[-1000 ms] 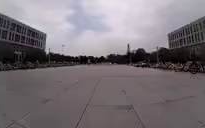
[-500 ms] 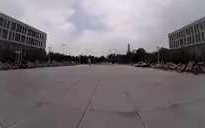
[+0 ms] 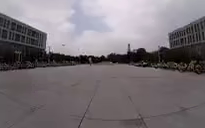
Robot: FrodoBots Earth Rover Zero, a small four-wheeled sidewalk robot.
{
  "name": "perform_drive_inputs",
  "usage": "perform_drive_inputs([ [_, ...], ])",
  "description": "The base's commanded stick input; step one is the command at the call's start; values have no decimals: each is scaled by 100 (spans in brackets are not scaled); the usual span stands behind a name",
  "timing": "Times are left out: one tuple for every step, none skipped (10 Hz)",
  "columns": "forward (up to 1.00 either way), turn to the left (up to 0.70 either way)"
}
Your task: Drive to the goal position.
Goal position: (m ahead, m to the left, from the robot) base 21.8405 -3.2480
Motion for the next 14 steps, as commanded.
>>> perform_drive_inputs([
  [45,0],
  [45,0],
  [45,0],
  [45,0],
  [45,0],
  [45,0],
  [45,0],
  [45,0],
  [45,0],
  [45,0],
  [45,0],
  [45,0],
  [45,0],
  [45,0],
])
